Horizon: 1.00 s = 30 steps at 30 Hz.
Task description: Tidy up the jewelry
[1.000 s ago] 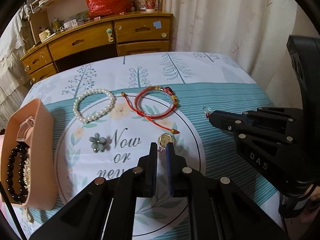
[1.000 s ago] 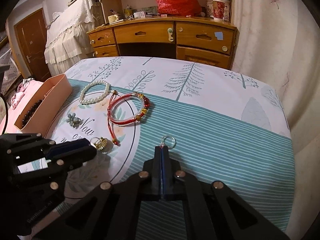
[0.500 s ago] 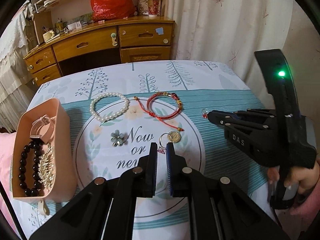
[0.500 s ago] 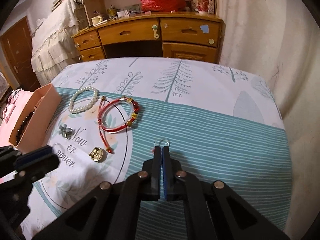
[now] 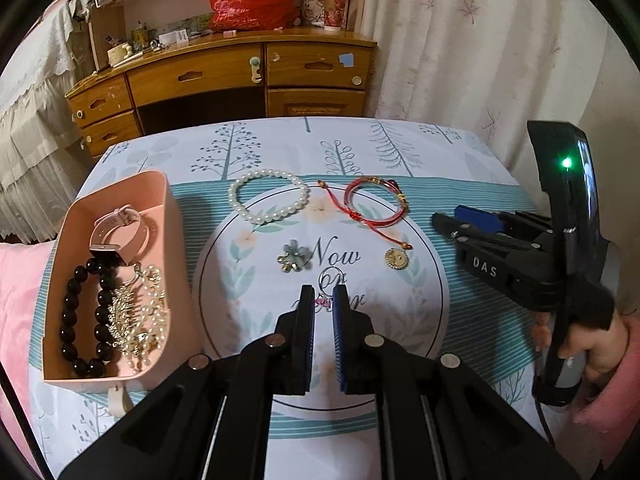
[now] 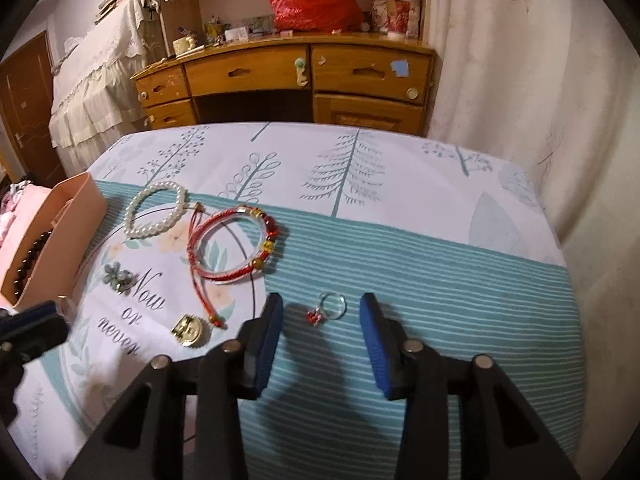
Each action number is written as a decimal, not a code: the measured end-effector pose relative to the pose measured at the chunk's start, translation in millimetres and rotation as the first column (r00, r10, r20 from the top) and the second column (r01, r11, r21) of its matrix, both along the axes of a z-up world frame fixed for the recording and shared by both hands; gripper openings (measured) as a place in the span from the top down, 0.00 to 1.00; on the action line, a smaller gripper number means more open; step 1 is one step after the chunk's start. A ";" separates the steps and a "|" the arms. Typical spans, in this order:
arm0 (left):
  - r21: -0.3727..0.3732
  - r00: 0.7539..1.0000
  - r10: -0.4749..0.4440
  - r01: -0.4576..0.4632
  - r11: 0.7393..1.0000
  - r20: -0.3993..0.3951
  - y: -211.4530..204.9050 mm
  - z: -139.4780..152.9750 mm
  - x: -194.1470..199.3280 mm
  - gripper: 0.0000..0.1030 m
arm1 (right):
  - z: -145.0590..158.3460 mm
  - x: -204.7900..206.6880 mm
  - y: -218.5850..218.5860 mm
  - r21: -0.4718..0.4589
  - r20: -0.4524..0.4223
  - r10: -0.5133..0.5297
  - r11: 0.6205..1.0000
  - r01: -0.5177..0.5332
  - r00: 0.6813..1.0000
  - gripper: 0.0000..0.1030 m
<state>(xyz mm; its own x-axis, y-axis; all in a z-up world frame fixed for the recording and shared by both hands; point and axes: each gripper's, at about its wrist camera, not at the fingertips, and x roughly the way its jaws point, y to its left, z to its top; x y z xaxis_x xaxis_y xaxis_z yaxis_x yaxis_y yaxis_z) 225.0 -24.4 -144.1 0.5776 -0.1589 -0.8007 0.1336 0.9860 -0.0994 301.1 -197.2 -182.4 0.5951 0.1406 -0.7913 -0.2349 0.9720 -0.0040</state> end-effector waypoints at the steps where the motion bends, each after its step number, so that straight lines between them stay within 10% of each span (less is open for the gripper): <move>1: -0.008 1.000 0.001 -0.001 1.000 -0.008 3.3 0.0 0.1 0.94 | -0.1 -0.3 1.5 -0.015 0.013 -0.002 1.000 0.002 1.000 0.83; 30: -0.021 0.995 -0.077 0.079 0.997 0.070 104.6 50.1 -24.8 0.94 | 60.8 -48.9 121.5 0.121 0.073 0.010 0.992 -0.019 0.997 0.93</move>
